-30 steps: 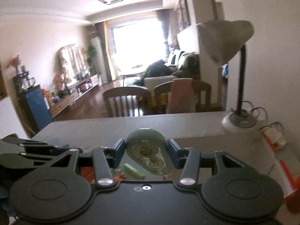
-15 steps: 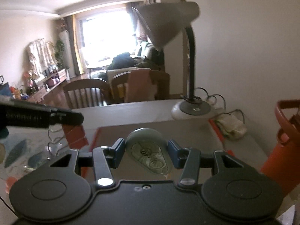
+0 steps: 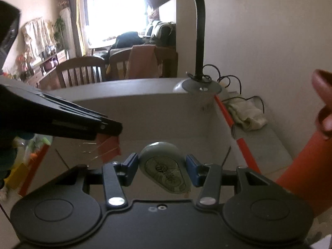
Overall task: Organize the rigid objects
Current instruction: 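Carry the binder clip and correction tape over the open cardboard box with both tools, then open both tools to drop the clip and tape into the box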
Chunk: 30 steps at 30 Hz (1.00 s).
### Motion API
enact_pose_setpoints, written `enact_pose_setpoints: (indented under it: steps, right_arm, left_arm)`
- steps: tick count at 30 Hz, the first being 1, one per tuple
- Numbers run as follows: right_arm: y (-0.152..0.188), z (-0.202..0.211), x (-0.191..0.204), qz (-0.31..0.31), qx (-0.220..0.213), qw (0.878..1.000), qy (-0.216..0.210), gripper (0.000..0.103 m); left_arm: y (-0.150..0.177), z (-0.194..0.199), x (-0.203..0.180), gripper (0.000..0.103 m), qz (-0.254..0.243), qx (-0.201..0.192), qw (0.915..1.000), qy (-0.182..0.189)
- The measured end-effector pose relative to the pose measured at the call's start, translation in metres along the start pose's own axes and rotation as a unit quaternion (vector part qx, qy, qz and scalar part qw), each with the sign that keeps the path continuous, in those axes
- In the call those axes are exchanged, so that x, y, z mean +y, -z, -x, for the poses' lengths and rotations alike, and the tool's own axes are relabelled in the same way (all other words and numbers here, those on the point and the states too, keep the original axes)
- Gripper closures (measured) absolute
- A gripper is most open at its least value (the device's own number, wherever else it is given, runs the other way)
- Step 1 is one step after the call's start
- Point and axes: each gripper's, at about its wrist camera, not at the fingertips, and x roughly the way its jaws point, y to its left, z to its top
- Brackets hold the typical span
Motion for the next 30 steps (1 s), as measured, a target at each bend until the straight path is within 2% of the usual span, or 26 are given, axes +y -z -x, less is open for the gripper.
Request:
enact_pose_setpoints:
  steps: [5,10,18,30]
  right_arm:
    - [0.003,-0.016,0.003,0.023,0.026,0.999,-0.015,0.054]
    - [0.002,-0.027,0.007,0.044,0.035,0.998,-0.022,0.054]
    - [-0.004,-0.044,0.012,0.074,0.071,0.994,-0.037,0.054]
    - [-0.004,-0.047,0.012,0.085,0.104,0.990,-0.054,0.053]
  left_arm:
    - [0.006,-0.030,0.003,0.080,0.010,0.035,0.9993,-0.003]
    - [0.006,-0.053,0.010,0.080,0.019,0.068,0.9975,-0.004]
    - [0.006,-0.076,0.015,0.080,0.031,0.138,0.9900,0.004]
    - [0.003,-0.079,0.014,0.080,0.034,0.150,0.9881,0.000]
